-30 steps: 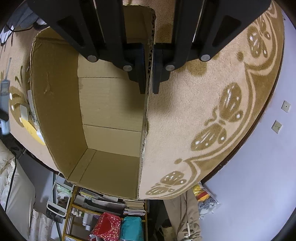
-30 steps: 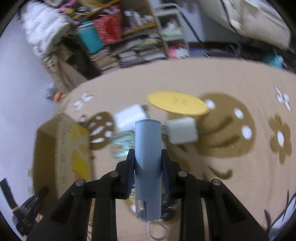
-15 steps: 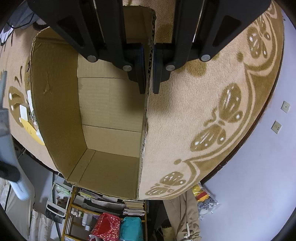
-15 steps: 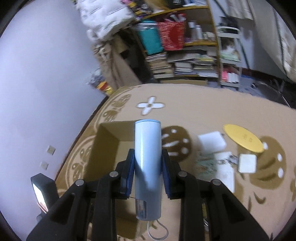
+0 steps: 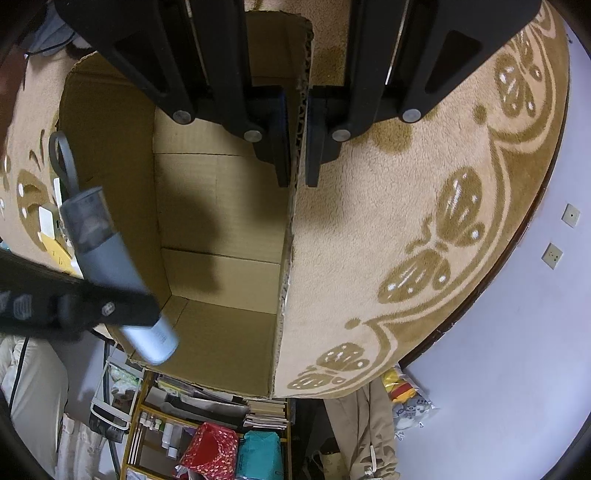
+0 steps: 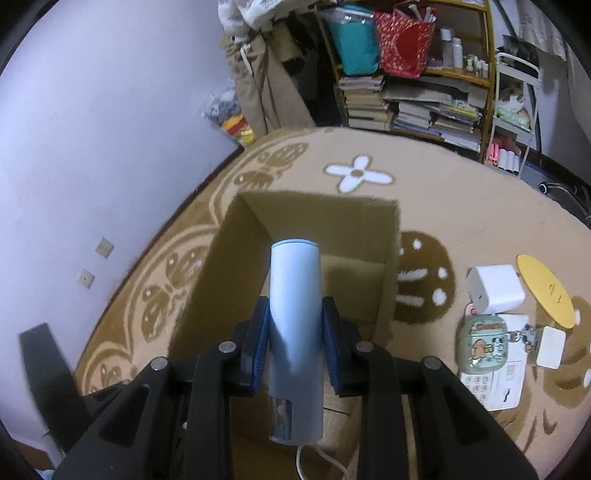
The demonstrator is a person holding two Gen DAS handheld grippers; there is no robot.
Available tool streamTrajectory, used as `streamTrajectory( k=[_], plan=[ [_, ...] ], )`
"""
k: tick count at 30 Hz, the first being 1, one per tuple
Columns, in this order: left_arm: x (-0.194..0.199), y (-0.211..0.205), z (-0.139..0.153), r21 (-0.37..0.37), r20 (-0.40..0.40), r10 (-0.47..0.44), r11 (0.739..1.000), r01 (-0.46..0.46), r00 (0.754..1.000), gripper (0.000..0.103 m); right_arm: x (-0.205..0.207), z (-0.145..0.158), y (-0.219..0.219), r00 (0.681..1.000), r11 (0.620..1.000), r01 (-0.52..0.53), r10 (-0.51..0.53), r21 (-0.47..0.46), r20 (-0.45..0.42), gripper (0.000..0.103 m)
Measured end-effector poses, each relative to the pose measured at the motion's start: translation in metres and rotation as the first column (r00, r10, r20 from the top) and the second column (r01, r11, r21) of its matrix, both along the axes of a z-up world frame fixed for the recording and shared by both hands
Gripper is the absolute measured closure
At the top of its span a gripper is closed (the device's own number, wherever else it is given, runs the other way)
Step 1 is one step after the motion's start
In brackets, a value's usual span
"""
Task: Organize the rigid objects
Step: 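Carry the blue power bank into the box and open the right tool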
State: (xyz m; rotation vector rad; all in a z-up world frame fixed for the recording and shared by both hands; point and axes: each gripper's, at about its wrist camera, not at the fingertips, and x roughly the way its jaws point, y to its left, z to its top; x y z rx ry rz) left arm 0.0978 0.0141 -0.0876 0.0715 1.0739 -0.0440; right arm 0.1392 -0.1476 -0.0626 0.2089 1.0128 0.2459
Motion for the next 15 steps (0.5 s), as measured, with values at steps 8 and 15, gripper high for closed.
streamTrajectory(
  k=[8, 15],
  plan=[
    [0.0, 0.0, 0.0, -0.002, 0.009, -0.006, 1.0, 0.006, 1.0, 0.096, 0.006, -0.023, 0.004, 0.998, 0.999, 0.013, -0.015, -0.034, -0.055, 0.074],
    [0.001, 0.0, 0.0, 0.01, 0.006, -0.002, 1.0, 0.001, 1.0, 0.094, 0.007, -0.023, 0.009, 0.998, 0.998, -0.011, 0.007, -0.066, -0.061, 0.074]
  ],
)
